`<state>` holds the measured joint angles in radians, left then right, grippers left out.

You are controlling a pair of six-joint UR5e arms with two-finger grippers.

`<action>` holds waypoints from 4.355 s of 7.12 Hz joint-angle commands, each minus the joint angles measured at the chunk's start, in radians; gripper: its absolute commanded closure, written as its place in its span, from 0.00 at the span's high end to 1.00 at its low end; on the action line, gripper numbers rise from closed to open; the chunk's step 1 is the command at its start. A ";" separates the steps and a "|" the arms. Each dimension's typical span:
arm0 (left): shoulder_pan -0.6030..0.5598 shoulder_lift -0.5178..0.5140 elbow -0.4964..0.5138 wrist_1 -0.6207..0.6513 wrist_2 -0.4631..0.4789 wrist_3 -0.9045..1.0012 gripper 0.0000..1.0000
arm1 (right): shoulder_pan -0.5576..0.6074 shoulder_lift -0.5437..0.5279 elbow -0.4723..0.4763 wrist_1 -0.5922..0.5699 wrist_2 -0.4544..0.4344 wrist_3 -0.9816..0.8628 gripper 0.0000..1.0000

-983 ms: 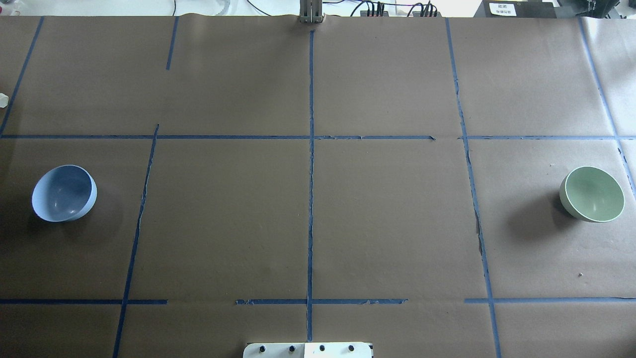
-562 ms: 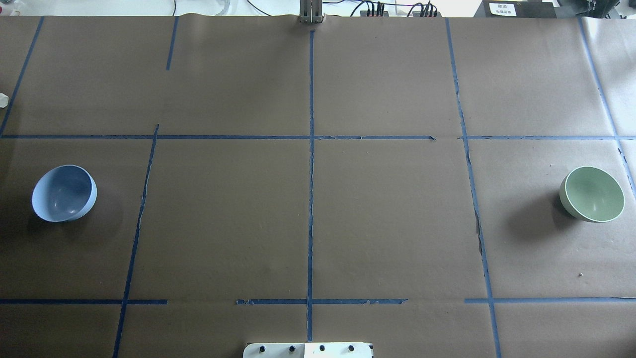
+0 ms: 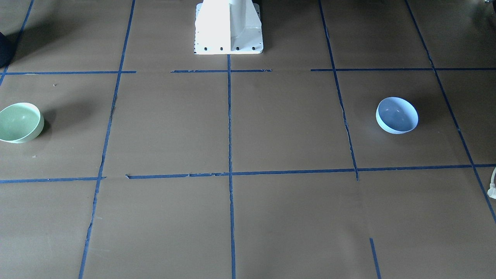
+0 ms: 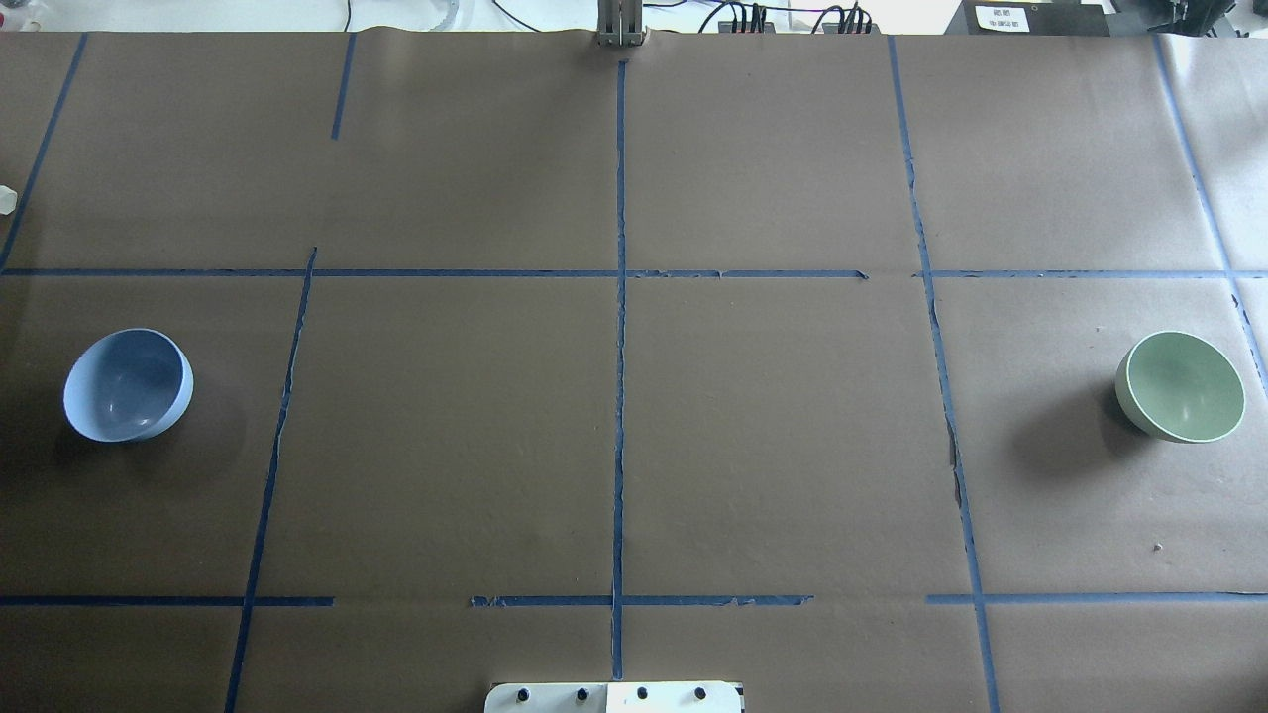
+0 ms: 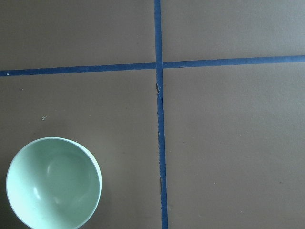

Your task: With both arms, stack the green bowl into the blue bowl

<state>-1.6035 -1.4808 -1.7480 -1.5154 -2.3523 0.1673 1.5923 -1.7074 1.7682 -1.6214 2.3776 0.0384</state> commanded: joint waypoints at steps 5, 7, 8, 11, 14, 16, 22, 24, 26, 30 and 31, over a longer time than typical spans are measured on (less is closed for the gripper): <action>0.017 0.022 0.064 -0.108 -0.043 -0.029 1.00 | -0.015 0.008 -0.041 0.000 -0.001 -0.005 1.00; 0.161 0.022 0.050 -0.155 -0.097 -0.162 1.00 | -0.043 0.009 -0.053 0.056 0.006 0.003 1.00; 0.237 0.022 0.051 -0.248 -0.094 -0.307 1.00 | -0.049 0.008 -0.053 0.080 0.012 0.002 1.00; 0.463 0.014 0.090 -0.530 -0.014 -0.777 1.00 | -0.086 -0.001 -0.055 0.133 0.015 -0.003 1.00; 0.563 -0.002 0.119 -0.568 -0.007 -0.868 0.91 | -0.103 -0.001 -0.055 0.135 0.014 0.001 1.00; 0.592 -0.067 0.192 -0.568 -0.007 -0.868 0.55 | -0.103 0.000 -0.055 0.135 0.014 0.003 1.00; 0.662 -0.379 0.101 -0.554 -0.013 -1.313 0.00 | -0.103 0.005 -0.052 0.143 0.014 0.002 1.00; 0.907 -0.610 0.128 -0.522 0.122 -1.641 0.00 | -0.104 0.005 -0.053 0.144 0.025 0.002 1.00; 1.066 -0.728 0.139 -0.405 0.368 -1.692 0.00 | -0.107 0.006 -0.055 0.144 0.055 0.002 1.00; 1.165 -0.724 0.154 -0.410 0.492 -1.698 0.06 | -0.115 0.002 -0.055 0.173 0.054 0.003 1.00; 1.172 -0.721 0.154 -0.411 0.492 -1.697 0.09 | -0.117 0.002 -0.052 0.175 0.054 0.003 1.00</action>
<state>-0.4404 -2.2056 -1.5948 -1.9238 -1.8650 -1.5303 1.4789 -1.7054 1.7142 -1.4485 2.4315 0.0414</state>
